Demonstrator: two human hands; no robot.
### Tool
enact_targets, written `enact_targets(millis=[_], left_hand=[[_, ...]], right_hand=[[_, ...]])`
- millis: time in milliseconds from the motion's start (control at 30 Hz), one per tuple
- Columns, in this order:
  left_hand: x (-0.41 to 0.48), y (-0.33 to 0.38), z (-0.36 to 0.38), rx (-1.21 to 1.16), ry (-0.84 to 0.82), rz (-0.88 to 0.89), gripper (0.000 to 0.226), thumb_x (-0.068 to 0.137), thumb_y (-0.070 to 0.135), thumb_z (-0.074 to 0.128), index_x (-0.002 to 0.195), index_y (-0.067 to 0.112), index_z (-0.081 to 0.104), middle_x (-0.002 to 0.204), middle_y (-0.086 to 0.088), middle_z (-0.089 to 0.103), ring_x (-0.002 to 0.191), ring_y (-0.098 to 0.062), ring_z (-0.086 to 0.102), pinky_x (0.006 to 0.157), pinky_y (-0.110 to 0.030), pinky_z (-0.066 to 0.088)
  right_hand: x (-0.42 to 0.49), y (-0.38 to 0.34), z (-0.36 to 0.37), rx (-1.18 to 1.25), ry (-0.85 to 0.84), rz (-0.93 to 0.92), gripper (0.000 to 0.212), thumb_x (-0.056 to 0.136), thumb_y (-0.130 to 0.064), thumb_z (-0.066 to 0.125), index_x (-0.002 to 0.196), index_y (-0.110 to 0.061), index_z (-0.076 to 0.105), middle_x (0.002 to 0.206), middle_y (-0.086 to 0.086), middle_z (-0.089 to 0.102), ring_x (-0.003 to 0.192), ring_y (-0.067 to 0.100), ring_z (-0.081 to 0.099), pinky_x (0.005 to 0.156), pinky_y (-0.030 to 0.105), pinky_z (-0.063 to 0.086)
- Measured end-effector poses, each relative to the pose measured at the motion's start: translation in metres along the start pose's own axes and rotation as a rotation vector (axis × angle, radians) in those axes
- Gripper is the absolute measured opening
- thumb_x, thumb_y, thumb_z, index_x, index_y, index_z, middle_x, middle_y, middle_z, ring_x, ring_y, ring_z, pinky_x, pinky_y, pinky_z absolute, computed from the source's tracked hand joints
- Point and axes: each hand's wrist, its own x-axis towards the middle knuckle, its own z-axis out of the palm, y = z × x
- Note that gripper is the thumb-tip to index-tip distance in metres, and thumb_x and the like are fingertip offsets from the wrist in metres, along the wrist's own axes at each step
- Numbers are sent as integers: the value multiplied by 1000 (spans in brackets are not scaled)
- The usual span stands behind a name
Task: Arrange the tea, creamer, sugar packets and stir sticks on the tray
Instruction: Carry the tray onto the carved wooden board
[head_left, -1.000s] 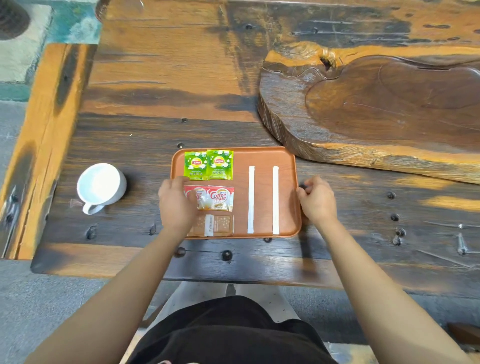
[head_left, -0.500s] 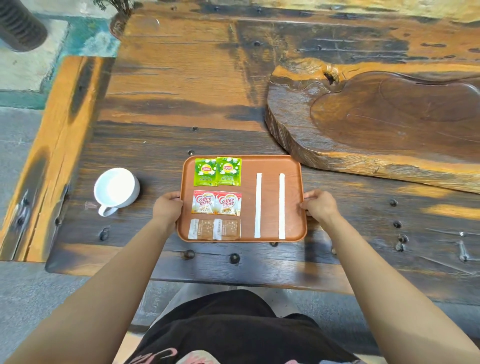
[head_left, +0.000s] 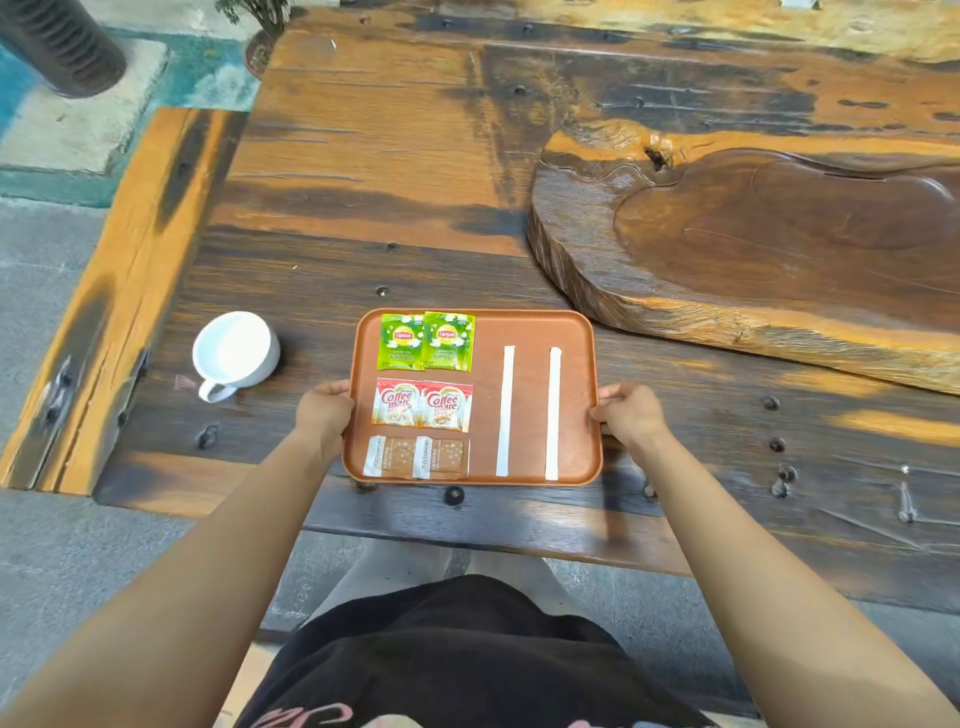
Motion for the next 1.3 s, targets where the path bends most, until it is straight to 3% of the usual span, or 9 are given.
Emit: enact_targets(millis=[133, 267, 400, 733, 800, 900, 1000, 1100, 1300], left_hand=[[-9, 3, -1, -42, -35, -13, 34, 90, -9, 32, 88, 11, 59, 74, -6, 61, 52, -12, 61, 29, -12, 42], [-12, 13, 5, -31, -91, 14, 35, 89, -10, 31, 98, 7, 60, 74, -7, 61, 33, -2, 58, 29, -11, 40], [-13, 29, 14, 11, -138, 32, 36, 91, -8, 32, 115, 0, 58, 72, -4, 63, 50, -13, 61, 30, -12, 42], [-17, 75, 34, 10, -305, 72, 36, 91, -8, 33, 113, 0, 60, 52, -1, 69, 43, -11, 64, 31, -16, 45], [-19, 83, 38, 35, -351, 81, 38, 91, -8, 32, 118, -1, 59, 64, -3, 69, 53, -14, 64, 34, -17, 47], [-22, 94, 46, 68, -440, 123, 41, 92, -9, 27, 122, -3, 55, 49, 4, 68, 37, -4, 61, 32, -13, 44], [-24, 107, 58, 73, -459, 143, 39, 94, -7, 28, 123, -2, 54, 63, -4, 66, 33, -2, 59, 30, -12, 43], [-30, 115, 71, 70, -455, 146, 38, 94, -8, 30, 123, -2, 53, 55, -1, 66, 30, 0, 57, 30, -11, 42], [-43, 137, 113, 36, -474, 140, 36, 93, -8, 33, 122, -2, 54, 63, -3, 63, 29, 0, 56, 30, -11, 43]], right_hand=[[-4, 0, -5, 42, 10, 10, 19, 82, 10, 55, 86, -8, 55, 91, 11, 62, 89, 25, 61, 90, 42, 52], [-7, 2, -12, 97, 30, 34, 20, 82, 10, 54, 82, -10, 54, 85, 7, 61, 94, 27, 61, 92, 42, 51], [-9, 3, -23, 132, 63, 52, 29, 82, 11, 53, 69, -14, 52, 89, 12, 63, 91, 28, 62, 91, 45, 52], [-23, -7, -53, 149, 215, 66, 24, 85, 6, 53, 71, -14, 51, 78, 6, 61, 78, 24, 60, 63, 33, 51], [-25, -8, -59, 134, 244, 64, 22, 85, 5, 55, 71, -13, 53, 80, 7, 62, 81, 24, 61, 68, 37, 53], [-24, -7, -68, 142, 291, 38, 13, 81, 5, 58, 79, -8, 59, 92, 14, 67, 88, 25, 62, 87, 42, 53], [-23, -7, -81, 147, 323, 34, 12, 80, 5, 59, 91, 0, 62, 99, 18, 68, 95, 29, 64, 91, 45, 52], [-19, -10, -98, 126, 352, 35, 11, 82, 2, 59, 92, -3, 61, 102, 17, 67, 99, 29, 62, 93, 44, 51], [3, -17, -141, 109, 388, 41, 11, 85, -1, 57, 95, -6, 59, 94, 10, 62, 91, 25, 58, 79, 37, 50]])
